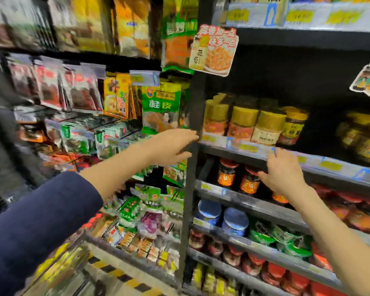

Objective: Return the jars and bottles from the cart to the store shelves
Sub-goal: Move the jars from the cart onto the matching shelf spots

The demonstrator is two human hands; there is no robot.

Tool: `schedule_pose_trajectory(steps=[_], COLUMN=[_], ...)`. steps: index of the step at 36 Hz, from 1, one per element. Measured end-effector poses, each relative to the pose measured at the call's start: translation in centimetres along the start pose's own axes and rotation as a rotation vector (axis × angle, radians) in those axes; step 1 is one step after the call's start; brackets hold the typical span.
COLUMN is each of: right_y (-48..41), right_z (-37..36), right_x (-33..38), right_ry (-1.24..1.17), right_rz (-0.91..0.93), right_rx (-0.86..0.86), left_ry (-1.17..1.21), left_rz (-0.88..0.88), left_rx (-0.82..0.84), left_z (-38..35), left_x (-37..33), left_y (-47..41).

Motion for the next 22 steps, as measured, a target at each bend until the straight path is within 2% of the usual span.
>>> schedule_pose_trajectory(steps=[6,12,17,22], right_y=[3.4,5.9,7.8,9.6], right_z=[0.3,1.4,2.8,3.6], right_x=[12.2,25.8,36.3,45.2], right_ry=[-0.134,-0.252,-0.361,-0.400], right_rz=[0.189,0.467,0.738,0.951], right_rx=[0.093,0.150,0.298,0.356], left_ry=[0.040,0.102,0.098,0.083], left_rz=[0.209,0.560,0.818,0.998], left_rx=[0.121,0.225,0.254,0.286], left_z=[-1.3,-2.1,-1.2,-1.1], left_x=[6.6,13.4,17.3,19.4], left_y=[12.2,25.1,35.5,43.9])
Point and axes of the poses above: each hand's wrist, its own y-axis away from the middle knuckle, its own z-axis out of the back of the hand, x = y × z, the point moved 5 cm from there along -y, towards the middle knuckle, and after that the axes turned 8 degrees about -x, right-handed, at the moved point
